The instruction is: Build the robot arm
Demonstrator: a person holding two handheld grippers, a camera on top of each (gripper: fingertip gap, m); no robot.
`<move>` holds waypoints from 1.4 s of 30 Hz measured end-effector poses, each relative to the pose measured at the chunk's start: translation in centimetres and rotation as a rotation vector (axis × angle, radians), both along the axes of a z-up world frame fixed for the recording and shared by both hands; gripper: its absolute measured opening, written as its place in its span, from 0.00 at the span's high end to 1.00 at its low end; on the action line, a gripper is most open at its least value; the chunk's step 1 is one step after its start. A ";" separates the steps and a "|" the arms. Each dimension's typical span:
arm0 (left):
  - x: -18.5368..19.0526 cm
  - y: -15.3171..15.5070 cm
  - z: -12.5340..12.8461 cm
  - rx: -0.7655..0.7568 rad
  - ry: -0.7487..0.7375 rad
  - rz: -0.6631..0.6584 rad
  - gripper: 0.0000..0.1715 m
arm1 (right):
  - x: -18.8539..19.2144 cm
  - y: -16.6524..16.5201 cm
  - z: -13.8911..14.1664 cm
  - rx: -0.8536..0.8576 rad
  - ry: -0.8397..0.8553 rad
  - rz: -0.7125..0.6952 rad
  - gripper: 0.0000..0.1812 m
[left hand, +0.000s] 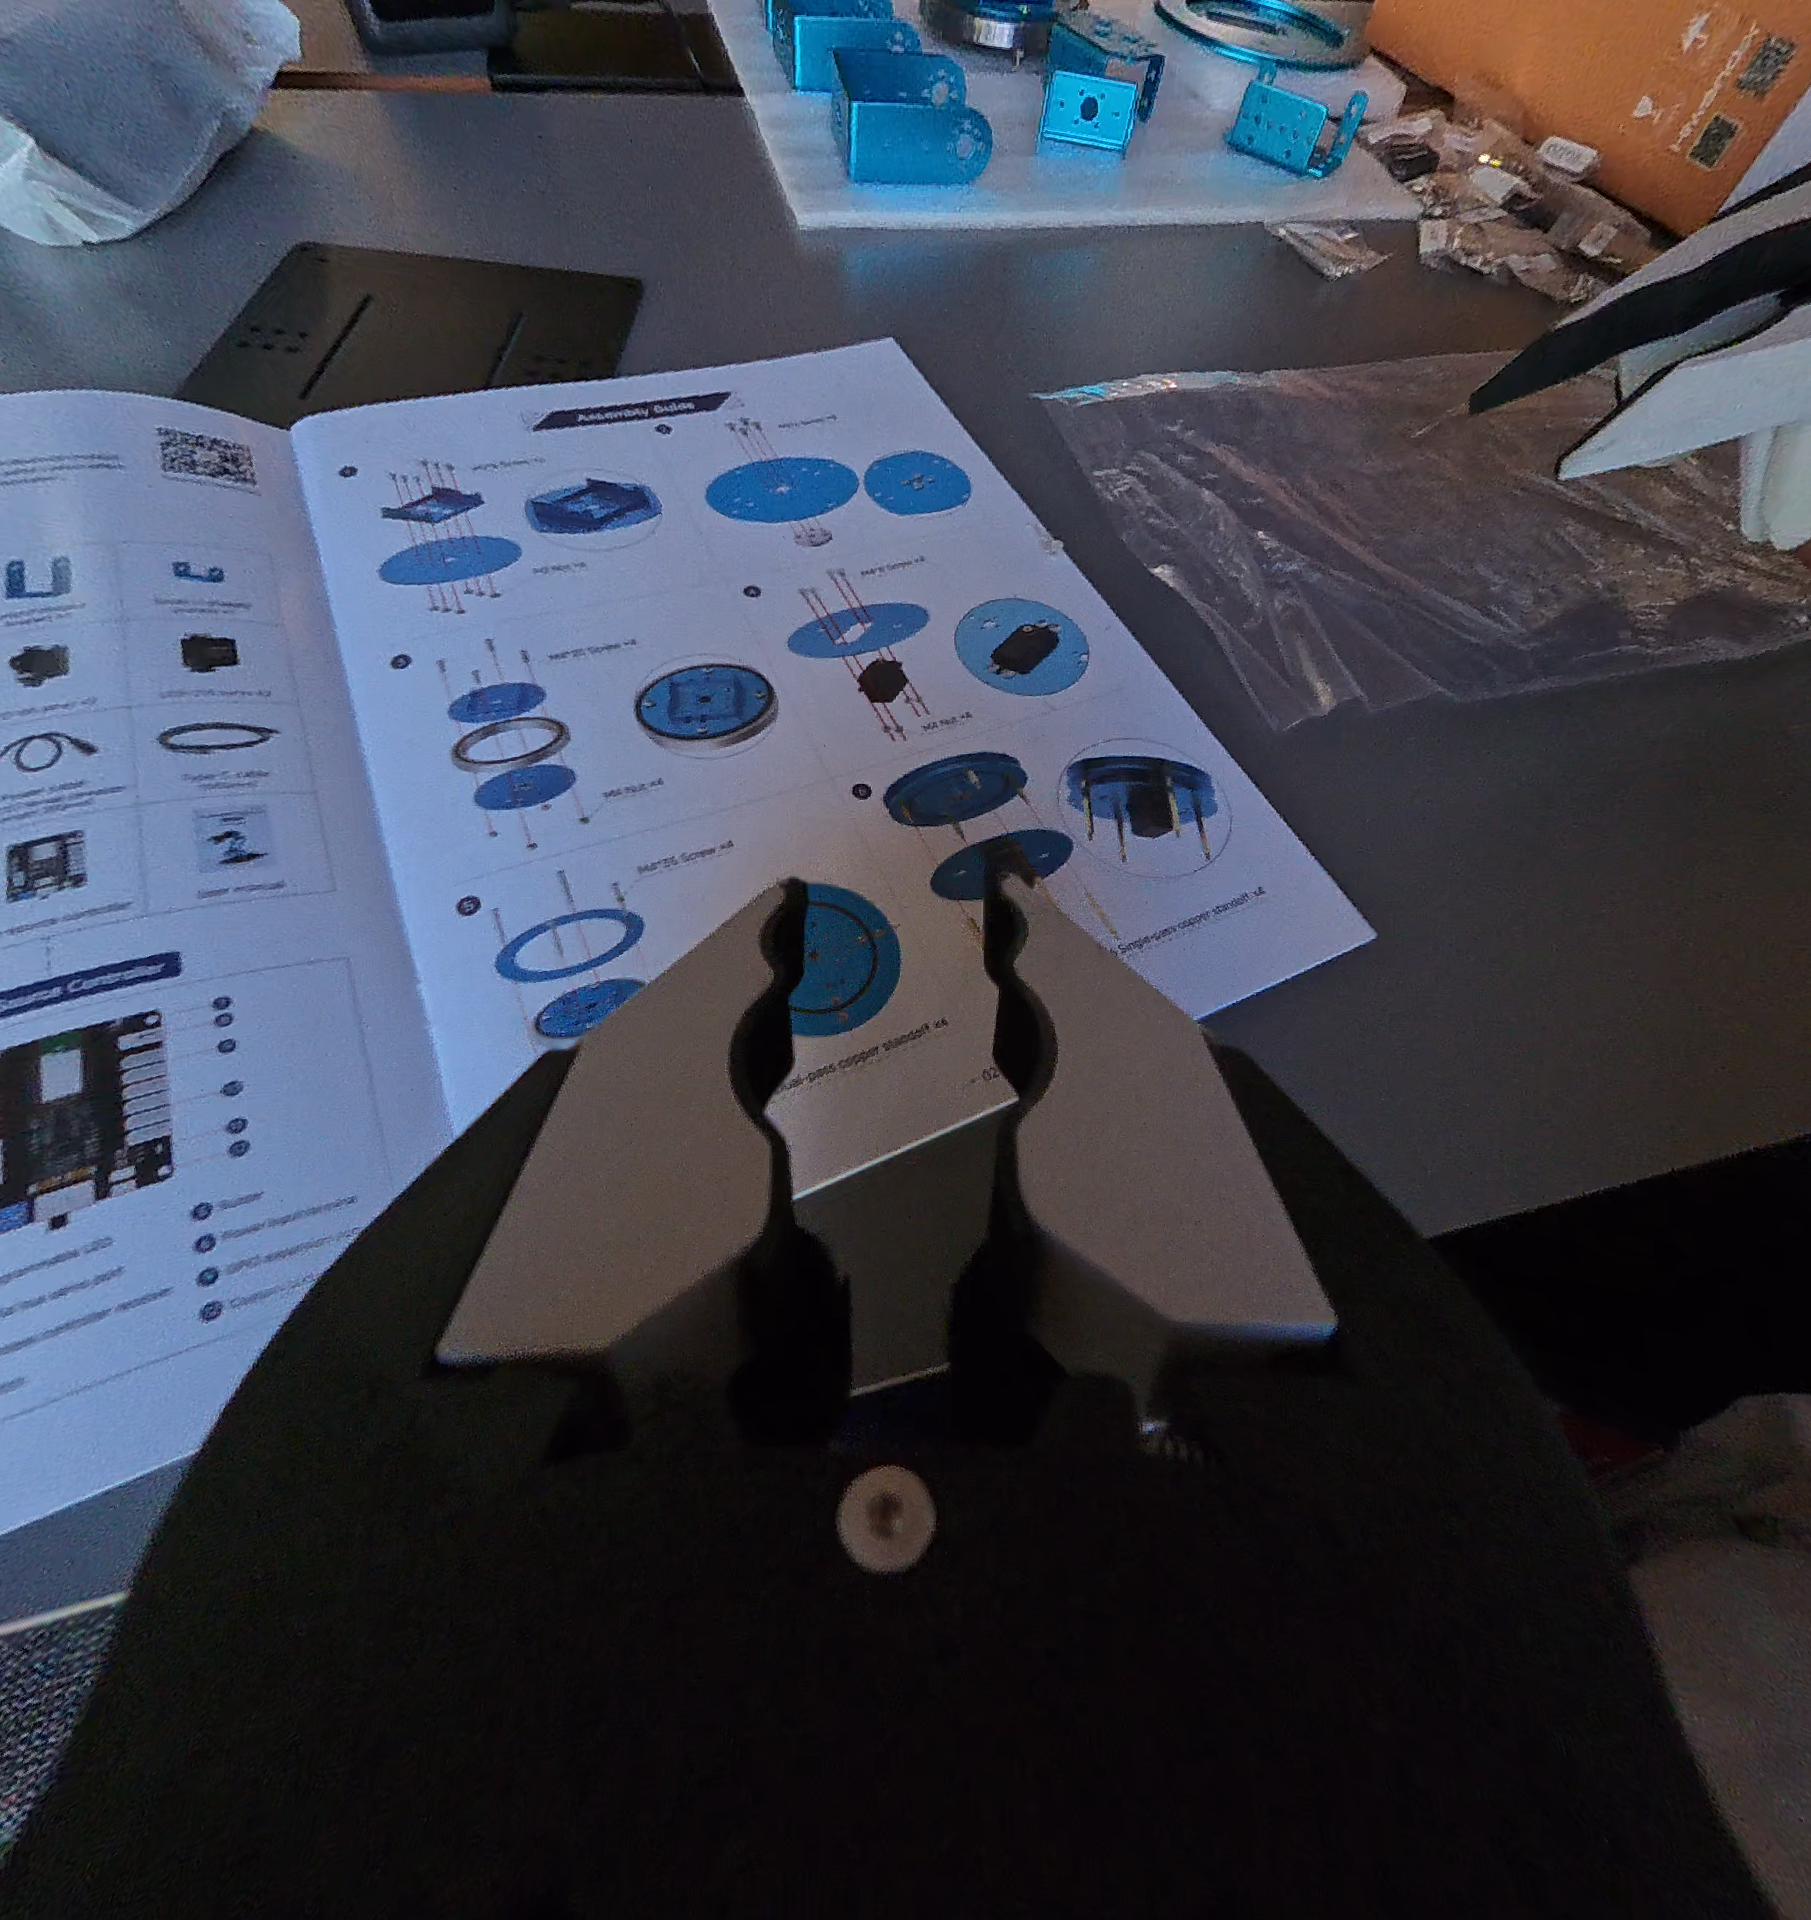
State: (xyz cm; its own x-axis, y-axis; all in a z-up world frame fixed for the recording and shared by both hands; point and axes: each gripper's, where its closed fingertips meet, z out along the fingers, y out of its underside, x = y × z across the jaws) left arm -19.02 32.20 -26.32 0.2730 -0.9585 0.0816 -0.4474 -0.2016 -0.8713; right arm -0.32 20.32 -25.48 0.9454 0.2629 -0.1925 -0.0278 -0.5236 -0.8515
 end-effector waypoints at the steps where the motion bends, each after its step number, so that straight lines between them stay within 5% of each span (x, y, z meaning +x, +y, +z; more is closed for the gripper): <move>1: -0.3 0.0 0.2 -0.010 -0.006 -0.002 0.80 | -0.1 0.0 0.0 -0.003 -0.005 0.002 0.75; 14: -6.3 5.4 2.6 0.068 0.029 0.193 0.80 | 0.3 -0.2 -0.2 -0.005 -0.045 -0.009 0.77; 42: -6.1 5.1 1.6 0.090 0.091 0.176 0.80 | 0.6 -0.2 -0.9 -0.031 -0.050 -0.015 0.78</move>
